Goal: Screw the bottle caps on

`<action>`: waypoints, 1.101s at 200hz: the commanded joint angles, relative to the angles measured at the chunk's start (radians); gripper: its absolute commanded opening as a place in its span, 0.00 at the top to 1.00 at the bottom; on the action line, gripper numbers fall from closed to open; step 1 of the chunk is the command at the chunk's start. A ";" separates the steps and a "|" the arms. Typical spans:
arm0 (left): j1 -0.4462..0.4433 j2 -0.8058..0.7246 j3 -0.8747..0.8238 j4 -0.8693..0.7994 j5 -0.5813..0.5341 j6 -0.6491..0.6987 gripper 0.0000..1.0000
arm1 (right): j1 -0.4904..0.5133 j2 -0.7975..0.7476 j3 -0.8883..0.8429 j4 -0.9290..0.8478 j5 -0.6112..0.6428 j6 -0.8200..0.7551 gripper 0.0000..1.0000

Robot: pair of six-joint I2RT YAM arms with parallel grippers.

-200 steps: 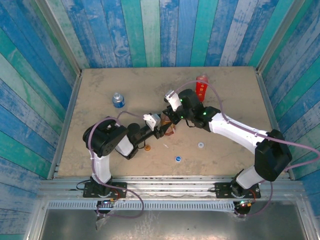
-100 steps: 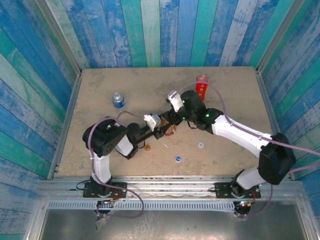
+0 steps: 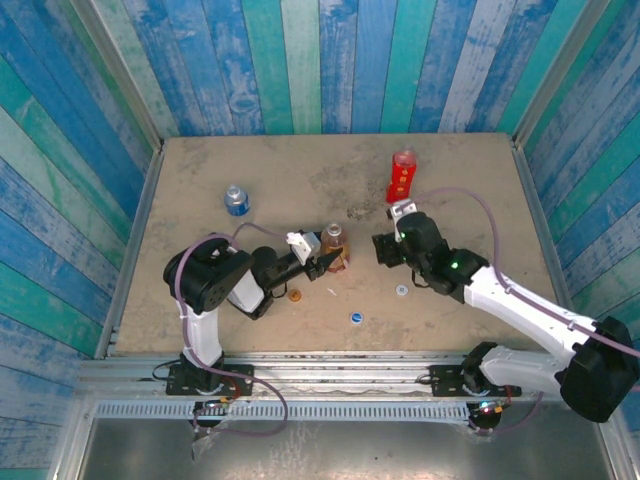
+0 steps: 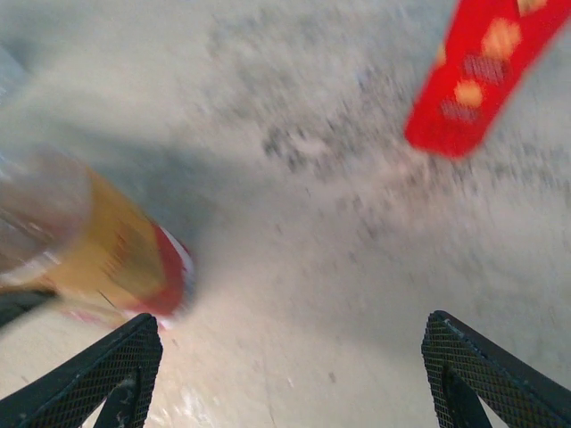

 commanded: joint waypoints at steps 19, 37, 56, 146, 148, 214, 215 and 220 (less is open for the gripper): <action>0.006 -0.035 -0.015 -0.007 0.029 0.022 0.48 | 0.000 -0.015 -0.138 -0.062 0.029 0.131 0.27; 0.007 -0.044 -0.012 -0.039 0.049 0.047 0.48 | 0.000 0.007 -0.185 -0.045 0.035 0.156 0.33; 0.007 -0.051 -0.015 -0.059 0.047 0.069 0.47 | 0.000 0.034 -0.222 -0.022 0.039 0.162 0.38; 0.006 -0.050 -0.021 -0.082 0.028 0.112 0.45 | 0.002 0.167 -0.245 0.015 -0.085 0.206 0.54; 0.007 -0.050 -0.021 -0.081 0.028 0.112 0.45 | 0.002 0.167 -0.246 0.013 -0.084 0.207 0.54; 0.006 -0.044 -0.020 -0.072 0.013 0.103 0.44 | 0.002 0.135 -0.269 0.002 -0.074 0.213 0.59; 0.007 -0.043 -0.021 -0.069 0.012 0.101 0.44 | 0.002 0.135 -0.268 0.002 -0.074 0.212 0.60; 0.006 -0.040 -0.025 -0.058 0.006 0.099 0.44 | 0.000 0.138 -0.265 0.000 -0.072 0.209 0.61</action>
